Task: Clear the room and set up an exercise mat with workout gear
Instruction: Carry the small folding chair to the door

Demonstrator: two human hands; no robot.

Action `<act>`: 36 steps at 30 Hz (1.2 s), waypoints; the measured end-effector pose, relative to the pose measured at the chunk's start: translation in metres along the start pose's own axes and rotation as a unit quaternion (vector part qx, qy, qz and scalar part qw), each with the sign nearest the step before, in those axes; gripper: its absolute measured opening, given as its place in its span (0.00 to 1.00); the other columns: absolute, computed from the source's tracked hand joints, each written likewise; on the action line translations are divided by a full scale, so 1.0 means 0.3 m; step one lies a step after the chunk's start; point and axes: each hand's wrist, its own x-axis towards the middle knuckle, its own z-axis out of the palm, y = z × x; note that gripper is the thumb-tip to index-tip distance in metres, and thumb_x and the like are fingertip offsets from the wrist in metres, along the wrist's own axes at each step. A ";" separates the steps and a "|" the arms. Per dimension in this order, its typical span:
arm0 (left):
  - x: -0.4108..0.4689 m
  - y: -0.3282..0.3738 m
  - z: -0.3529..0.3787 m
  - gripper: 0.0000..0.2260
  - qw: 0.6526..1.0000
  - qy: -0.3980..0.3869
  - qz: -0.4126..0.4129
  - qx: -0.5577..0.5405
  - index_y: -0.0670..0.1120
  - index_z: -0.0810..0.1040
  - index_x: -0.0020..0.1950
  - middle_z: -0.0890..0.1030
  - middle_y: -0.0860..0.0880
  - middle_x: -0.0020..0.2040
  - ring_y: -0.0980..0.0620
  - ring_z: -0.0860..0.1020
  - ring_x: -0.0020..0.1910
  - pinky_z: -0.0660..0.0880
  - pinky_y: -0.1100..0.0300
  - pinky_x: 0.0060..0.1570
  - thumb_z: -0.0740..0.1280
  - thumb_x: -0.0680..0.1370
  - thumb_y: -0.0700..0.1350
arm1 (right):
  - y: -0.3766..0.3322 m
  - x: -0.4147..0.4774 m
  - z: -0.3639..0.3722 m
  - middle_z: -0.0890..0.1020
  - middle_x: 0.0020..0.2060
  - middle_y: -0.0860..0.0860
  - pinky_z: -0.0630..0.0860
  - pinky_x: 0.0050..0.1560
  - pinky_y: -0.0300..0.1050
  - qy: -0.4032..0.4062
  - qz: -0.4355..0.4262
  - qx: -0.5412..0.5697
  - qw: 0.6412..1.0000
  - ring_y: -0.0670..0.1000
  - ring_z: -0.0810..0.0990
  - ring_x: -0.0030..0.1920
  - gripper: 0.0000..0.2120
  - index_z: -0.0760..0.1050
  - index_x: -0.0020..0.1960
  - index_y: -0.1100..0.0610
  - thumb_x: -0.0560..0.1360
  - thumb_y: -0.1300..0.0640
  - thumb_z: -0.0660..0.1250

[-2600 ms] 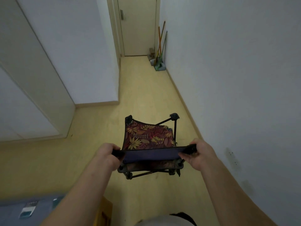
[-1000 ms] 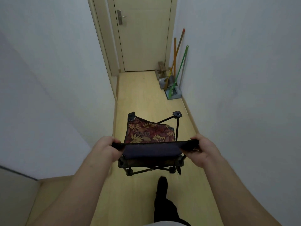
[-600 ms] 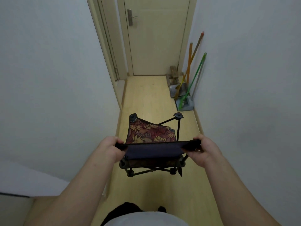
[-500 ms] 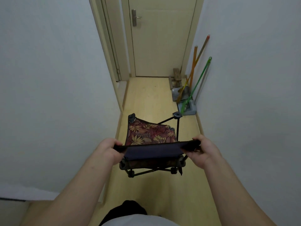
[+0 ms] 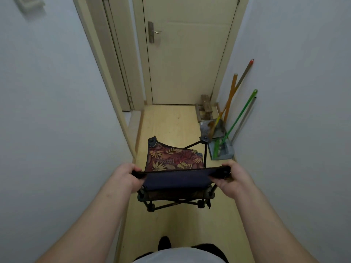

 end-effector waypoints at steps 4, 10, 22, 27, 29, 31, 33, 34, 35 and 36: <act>0.065 0.169 0.217 0.06 1.000 -0.003 0.005 0.016 0.38 0.71 0.45 0.71 0.40 0.48 0.38 0.73 0.50 0.76 0.48 0.50 0.58 0.78 0.29 | -0.119 0.143 0.184 0.75 0.48 0.62 0.80 0.48 0.62 -0.004 0.000 0.022 1.000 0.64 0.79 0.52 0.04 0.70 0.50 0.63 0.78 0.65 0.65; 0.229 0.378 0.570 0.08 0.999 0.010 0.023 0.034 0.37 0.71 0.51 0.72 0.40 0.51 0.37 0.74 0.44 0.76 0.46 0.51 0.55 0.78 0.29 | -0.322 0.444 0.451 0.75 0.49 0.62 0.82 0.34 0.64 0.001 0.004 0.022 1.000 0.64 0.79 0.53 0.07 0.70 0.55 0.63 0.78 0.65 0.64; 0.460 0.815 1.277 0.09 0.999 0.035 0.017 0.006 0.39 0.69 0.42 0.71 0.39 0.49 0.37 0.73 0.50 0.74 0.45 0.62 0.55 0.77 0.28 | -0.802 0.933 1.009 0.75 0.50 0.62 0.80 0.50 0.63 0.003 0.037 0.006 0.999 0.64 0.78 0.48 0.03 0.70 0.50 0.63 0.78 0.65 0.64; 0.623 1.001 1.493 0.07 0.999 0.036 0.013 0.009 0.37 0.69 0.45 0.72 0.37 0.51 0.36 0.73 0.52 0.75 0.45 0.61 0.55 0.78 0.28 | -0.938 1.130 1.244 0.77 0.51 0.63 0.83 0.40 0.62 -0.004 0.044 -0.005 0.999 0.65 0.80 0.51 0.06 0.70 0.54 0.62 0.78 0.64 0.65; 0.698 1.083 1.590 0.07 0.999 0.032 0.011 0.012 0.36 0.70 0.46 0.71 0.36 0.52 0.35 0.73 0.51 0.76 0.45 0.60 0.56 0.78 0.28 | -0.989 1.227 1.343 0.77 0.52 0.63 0.82 0.46 0.63 -0.006 0.049 -0.008 0.999 0.65 0.81 0.51 0.05 0.71 0.53 0.62 0.78 0.63 0.65; 0.764 1.161 1.672 0.07 0.999 0.034 0.004 0.008 0.37 0.71 0.46 0.71 0.36 0.54 0.35 0.74 0.51 0.77 0.45 0.60 0.57 0.78 0.28 | -1.033 1.305 1.434 0.78 0.52 0.63 0.80 0.48 0.63 -0.001 0.050 -0.015 0.999 0.65 0.80 0.49 0.05 0.70 0.52 0.62 0.78 0.63 0.65; 0.836 1.247 1.757 0.07 0.999 0.037 -0.007 -0.001 0.37 0.71 0.45 0.71 0.36 0.52 0.36 0.74 0.53 0.78 0.46 0.60 0.58 0.78 0.28 | -1.075 1.387 1.528 0.77 0.53 0.63 0.81 0.49 0.63 0.014 0.054 -0.023 0.998 0.65 0.80 0.50 0.06 0.71 0.52 0.62 0.78 0.63 0.66; 0.872 1.289 1.800 0.06 0.999 0.036 -0.012 -0.006 0.37 0.71 0.44 0.70 0.37 0.51 0.37 0.74 0.53 0.77 0.46 0.61 0.58 0.78 0.28 | -1.097 1.427 1.576 0.77 0.54 0.63 0.81 0.51 0.63 0.021 0.055 -0.026 0.998 0.65 0.80 0.52 0.06 0.71 0.52 0.62 0.77 0.63 0.66; 0.897 1.324 1.839 0.06 0.999 0.036 -0.018 -0.003 0.37 0.70 0.44 0.70 0.37 0.50 0.37 0.74 0.54 0.77 0.47 0.62 0.58 0.78 0.29 | -1.116 1.461 1.619 0.77 0.54 0.62 0.81 0.54 0.63 0.027 0.056 -0.034 0.997 0.66 0.79 0.54 0.06 0.71 0.52 0.62 0.77 0.64 0.67; 0.922 1.352 1.867 0.06 0.999 0.036 -0.017 -0.002 0.37 0.71 0.45 0.70 0.37 0.50 0.38 0.73 0.54 0.77 0.48 0.62 0.58 0.79 0.29 | -1.131 1.485 1.651 0.77 0.55 0.63 0.80 0.57 0.63 0.032 0.057 -0.035 0.997 0.66 0.79 0.55 0.06 0.71 0.52 0.62 0.77 0.64 0.67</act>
